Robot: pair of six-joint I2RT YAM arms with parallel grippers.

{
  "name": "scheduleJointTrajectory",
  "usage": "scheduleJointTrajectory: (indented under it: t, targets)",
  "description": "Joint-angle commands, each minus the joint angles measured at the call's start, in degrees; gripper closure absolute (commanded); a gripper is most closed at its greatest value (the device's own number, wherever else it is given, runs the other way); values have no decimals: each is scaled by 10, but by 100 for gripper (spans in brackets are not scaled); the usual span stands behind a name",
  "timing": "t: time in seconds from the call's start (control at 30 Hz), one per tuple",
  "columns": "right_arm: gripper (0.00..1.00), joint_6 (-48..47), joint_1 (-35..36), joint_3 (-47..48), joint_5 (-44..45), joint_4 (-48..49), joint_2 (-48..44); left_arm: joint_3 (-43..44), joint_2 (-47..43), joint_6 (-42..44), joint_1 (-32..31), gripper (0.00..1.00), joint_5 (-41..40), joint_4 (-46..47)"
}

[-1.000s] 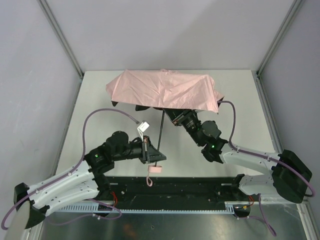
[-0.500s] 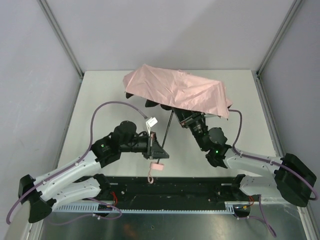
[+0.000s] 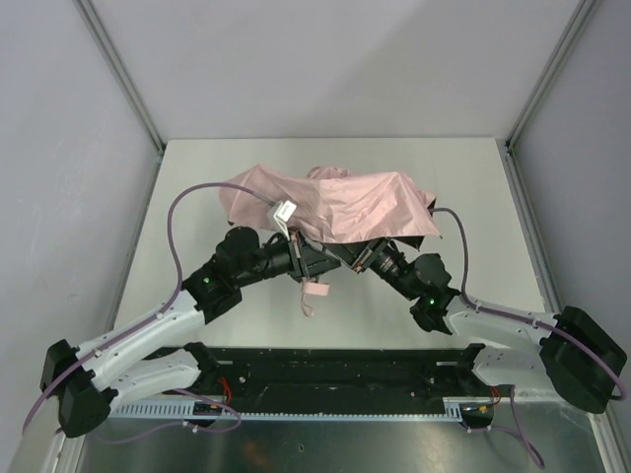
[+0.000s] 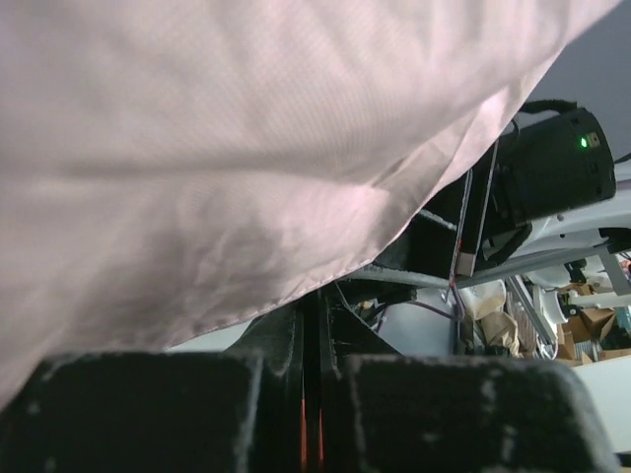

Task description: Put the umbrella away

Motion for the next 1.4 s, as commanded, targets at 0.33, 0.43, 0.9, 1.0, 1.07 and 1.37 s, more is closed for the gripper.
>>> scheduleJointTrajectory:
  t: [0.33,0.43,0.9,1.0,1.07,1.37]
  targets:
    - [100,-52,-63,68,-62,62,49,-145,-127,-10,-17,100,-7,139]
    - [100,-78,-54,51,-68,40,34,-149,-151,4,-17,98,-26,135]
    - [100,-505,-142,33,-399,-138,-77,-138,-367,72,-16,18,133,82]
    - [100,-575,-160,35,-459,-209,-117,-54,-408,90,-16,12,57,-15]
    - [100,-599,-166,36,-483,-243,-140,2,-402,73,-16,5,-42,-88]
    - [100,-487,-179,37,-483,-190,-188,109,-326,78,-16,3,-192,-197]
